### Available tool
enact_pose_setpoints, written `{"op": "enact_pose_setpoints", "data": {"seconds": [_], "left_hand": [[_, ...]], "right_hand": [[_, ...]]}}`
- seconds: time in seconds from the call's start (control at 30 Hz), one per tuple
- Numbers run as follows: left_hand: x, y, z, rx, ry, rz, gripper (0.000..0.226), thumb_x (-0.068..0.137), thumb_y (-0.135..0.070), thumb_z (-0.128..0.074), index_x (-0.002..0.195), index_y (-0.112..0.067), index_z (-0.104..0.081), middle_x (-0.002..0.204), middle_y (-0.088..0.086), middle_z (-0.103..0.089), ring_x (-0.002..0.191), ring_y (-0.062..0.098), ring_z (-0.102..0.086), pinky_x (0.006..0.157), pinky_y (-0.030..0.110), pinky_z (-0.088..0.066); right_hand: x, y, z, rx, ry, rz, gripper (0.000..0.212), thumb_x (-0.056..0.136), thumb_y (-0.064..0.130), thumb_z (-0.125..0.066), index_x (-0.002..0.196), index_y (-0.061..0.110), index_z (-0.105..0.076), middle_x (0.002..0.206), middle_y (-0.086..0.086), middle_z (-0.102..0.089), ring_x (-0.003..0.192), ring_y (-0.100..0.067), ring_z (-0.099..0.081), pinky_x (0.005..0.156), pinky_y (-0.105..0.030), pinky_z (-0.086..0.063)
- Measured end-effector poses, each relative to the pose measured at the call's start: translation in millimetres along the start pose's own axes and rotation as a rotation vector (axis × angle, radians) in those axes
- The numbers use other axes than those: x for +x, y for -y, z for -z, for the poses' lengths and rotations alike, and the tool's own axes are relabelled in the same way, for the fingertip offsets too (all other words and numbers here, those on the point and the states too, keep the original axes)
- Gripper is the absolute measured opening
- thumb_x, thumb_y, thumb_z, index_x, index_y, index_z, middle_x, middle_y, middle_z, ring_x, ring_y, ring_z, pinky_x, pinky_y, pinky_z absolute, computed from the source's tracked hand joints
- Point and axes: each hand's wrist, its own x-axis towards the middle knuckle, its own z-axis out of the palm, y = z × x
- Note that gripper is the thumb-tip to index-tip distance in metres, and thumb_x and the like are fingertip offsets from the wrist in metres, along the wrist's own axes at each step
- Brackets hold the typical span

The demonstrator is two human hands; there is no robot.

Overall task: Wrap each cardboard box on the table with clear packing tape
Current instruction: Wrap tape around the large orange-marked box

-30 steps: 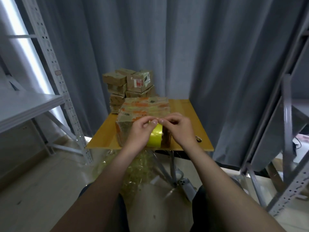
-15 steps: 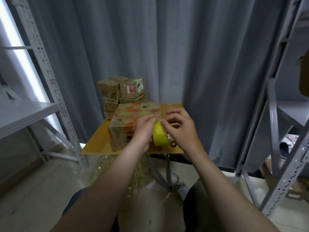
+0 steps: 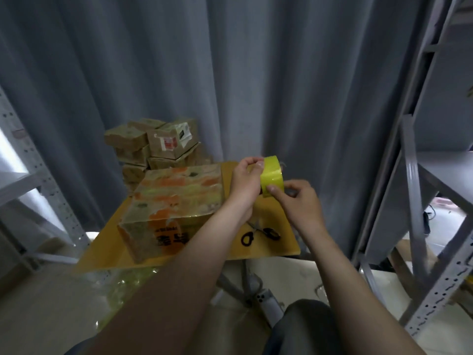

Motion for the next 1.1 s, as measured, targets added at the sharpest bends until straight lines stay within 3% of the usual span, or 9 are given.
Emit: {"op": "enact_pose_setpoints", "data": {"seconds": [0.1,0.27,0.47,0.57,0.73,0.83,0.9,1.0,1.1], "left_hand": [[24.0,9.0,-9.8,0.106,0.031,0.071,0.010,0.105,-0.025,-0.052,0.101,-0.024,-0.061,0.105,0.005,-0.065,0.099,0.025,-0.063,0.073,0.033,-0.054],[48.4,12.2,3.6,0.325,-0.005,0.039,0.023,0.096,-0.016,-0.061,0.119,-0.017,-0.057,0.120,0.012,-0.066,0.092,0.031,-0.062,0.086,0.040,-0.053],[48.5,0.0,51.3,0.465,0.024,-0.099,0.018,0.098,-0.011,-0.061,0.113,-0.020,-0.065,0.107,-0.009,-0.065,0.099,0.013,-0.063,0.089,0.029,-0.051],[44.6,-9.1,89.2,0.507,-0.027,-0.159,0.023,0.098,-0.009,-0.061,0.113,-0.026,-0.064,0.109,-0.014,-0.064,0.102,0.008,-0.064,0.092,0.034,-0.057],[26.2,-9.5,166.5,0.517,-0.275,-0.172,0.027,0.092,-0.010,-0.065,0.101,-0.036,-0.065,0.105,-0.018,-0.068,0.100,0.009,-0.068,0.093,0.041,-0.058],[4.0,1.9,213.0,0.702,-0.490,-0.137,0.034,0.087,-0.025,-0.066,0.119,-0.035,-0.061,0.124,-0.012,-0.061,0.122,0.019,-0.057,0.109,0.047,-0.045],[-8.2,13.2,242.6,0.732,-0.532,0.051,0.044,0.090,-0.036,-0.067,0.132,-0.025,-0.056,0.139,0.001,-0.054,0.130,0.029,-0.048,0.112,0.052,-0.040],[-27.2,23.2,257.0,0.344,-0.397,0.356,0.026,0.098,-0.040,-0.060,0.114,-0.020,-0.064,0.112,0.009,-0.066,0.100,0.032,-0.062,0.097,0.056,-0.053],[-43.8,31.0,257.5,0.259,-0.407,0.320,0.021,0.099,-0.036,-0.057,0.115,-0.027,-0.067,0.100,0.005,-0.072,0.091,0.034,-0.068,0.086,0.059,-0.059]], "right_hand": [[28.5,-24.9,-11.3,-0.010,0.067,-0.014,0.005,0.089,0.030,-0.080,0.091,0.030,-0.075,0.105,-0.002,-0.070,0.098,-0.021,-0.065,0.087,-0.039,-0.053],[59.8,-61.6,-32.5,-0.615,0.211,-0.061,0.032,0.101,0.030,-0.065,0.133,0.024,-0.068,0.133,-0.007,-0.056,0.127,-0.041,-0.041,0.101,-0.048,-0.046],[62.0,-88.5,-65.5,-0.886,0.364,-0.075,0.035,0.102,0.008,-0.048,0.121,0.025,-0.072,0.134,-0.008,-0.055,0.125,-0.042,-0.038,0.097,-0.050,-0.047],[60.8,-85.4,-81.4,-0.940,0.288,-0.024,0.032,0.101,0.018,-0.054,0.129,0.028,-0.067,0.135,-0.007,-0.053,0.122,-0.040,-0.037,0.098,-0.050,-0.044],[34.3,-32.4,-104.8,-0.328,0.171,-0.090,0.038,0.100,0.050,-0.059,0.127,0.025,-0.067,0.133,-0.004,-0.059,0.129,-0.034,-0.047,0.102,-0.043,-0.041],[3.0,8.2,-111.4,-0.040,0.317,-0.258,0.058,0.102,0.064,-0.044,0.134,0.019,-0.063,0.122,0.002,-0.062,0.122,-0.026,-0.058,0.089,-0.037,-0.045],[-13.9,19.7,-116.4,0.011,0.494,-0.386,0.075,0.101,0.072,-0.033,0.152,0.019,-0.047,0.140,-0.001,-0.055,0.135,-0.028,-0.051,0.102,-0.043,-0.044],[-29.4,22.1,-129.1,0.054,0.575,-0.447,0.082,0.096,0.076,-0.039,0.160,0.025,-0.034,0.149,-0.002,-0.048,0.135,-0.028,-0.048,0.114,-0.047,-0.040],[-44.7,33.2,-135.2,0.194,0.444,-0.523,0.073,0.094,0.064,-0.056,0.154,0.026,-0.043,0.156,-0.003,-0.046,0.139,-0.033,-0.047,0.113,-0.057,-0.043]]}}
